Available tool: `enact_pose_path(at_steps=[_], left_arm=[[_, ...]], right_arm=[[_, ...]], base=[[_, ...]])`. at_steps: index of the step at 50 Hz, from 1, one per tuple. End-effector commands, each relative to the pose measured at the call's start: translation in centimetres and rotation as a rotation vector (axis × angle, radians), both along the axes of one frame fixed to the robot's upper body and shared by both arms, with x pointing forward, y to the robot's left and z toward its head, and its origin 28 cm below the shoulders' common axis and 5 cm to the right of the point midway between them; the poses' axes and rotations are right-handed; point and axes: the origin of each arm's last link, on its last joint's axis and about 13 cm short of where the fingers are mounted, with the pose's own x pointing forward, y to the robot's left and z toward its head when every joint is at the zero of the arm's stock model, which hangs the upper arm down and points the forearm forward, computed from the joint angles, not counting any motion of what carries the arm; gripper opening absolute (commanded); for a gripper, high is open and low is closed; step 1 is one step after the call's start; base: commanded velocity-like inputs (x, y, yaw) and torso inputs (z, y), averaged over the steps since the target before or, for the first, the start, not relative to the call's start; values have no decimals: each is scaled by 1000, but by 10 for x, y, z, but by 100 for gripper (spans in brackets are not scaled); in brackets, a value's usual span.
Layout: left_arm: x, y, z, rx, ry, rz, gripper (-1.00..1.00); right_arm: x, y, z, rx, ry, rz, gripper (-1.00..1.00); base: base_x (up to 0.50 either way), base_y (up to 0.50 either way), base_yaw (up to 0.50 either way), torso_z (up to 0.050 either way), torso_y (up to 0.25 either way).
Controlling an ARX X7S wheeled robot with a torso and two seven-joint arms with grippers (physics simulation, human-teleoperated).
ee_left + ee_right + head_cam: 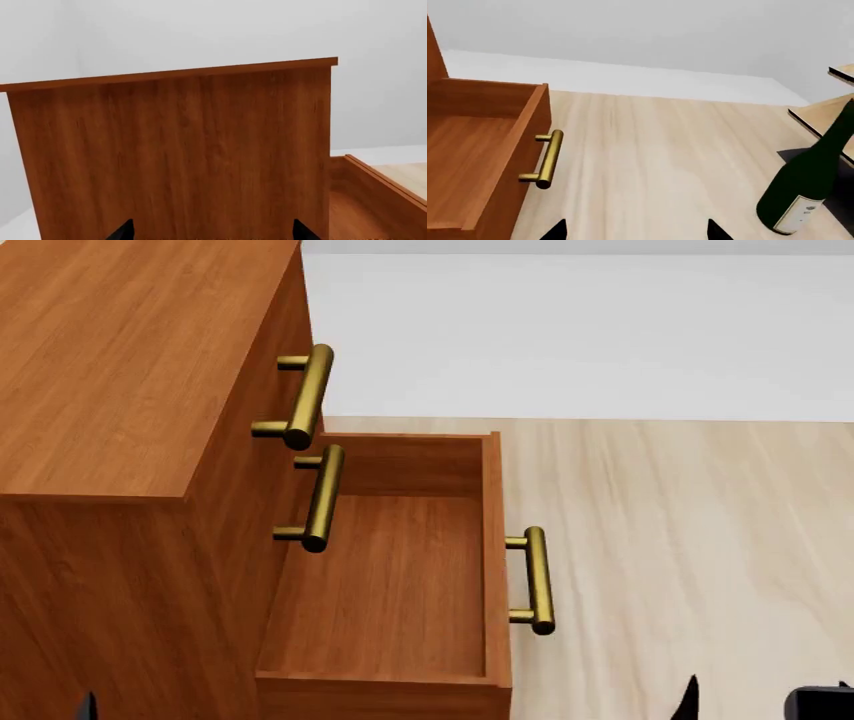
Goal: Put the bowl in the bottom drawer of the cabinet.
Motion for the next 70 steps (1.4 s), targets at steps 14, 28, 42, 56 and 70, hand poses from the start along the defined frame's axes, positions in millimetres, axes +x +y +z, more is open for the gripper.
enact_pose_path(at_steps=[14, 28, 42, 56, 70], left_arm=[[1, -1, -3, -3, 7, -1, 100], [1, -1, -2, -3, 6, 1, 100], [1, -2, -2, -6, 9, -7, 100], [2, -3, -2, -8, 11, -9, 100], [2, -3, -3, -6, 11, -9, 100]], right_arm=[[-15, -40, 2, 27, 173, -130, 100], [-12, -68, -5, 40, 235, -222, 100], [1, -88, -12, 43, 275, -264, 100], [19, -104, -34, 70, 343, -294, 100], [30, -112, -49, 74, 396, -313, 100]], base=[[0, 0, 0, 0, 0], [0, 0, 0, 0, 0], [0, 0, 0, 0, 0], [0, 0, 0, 0, 0], [0, 0, 0, 0, 0]])
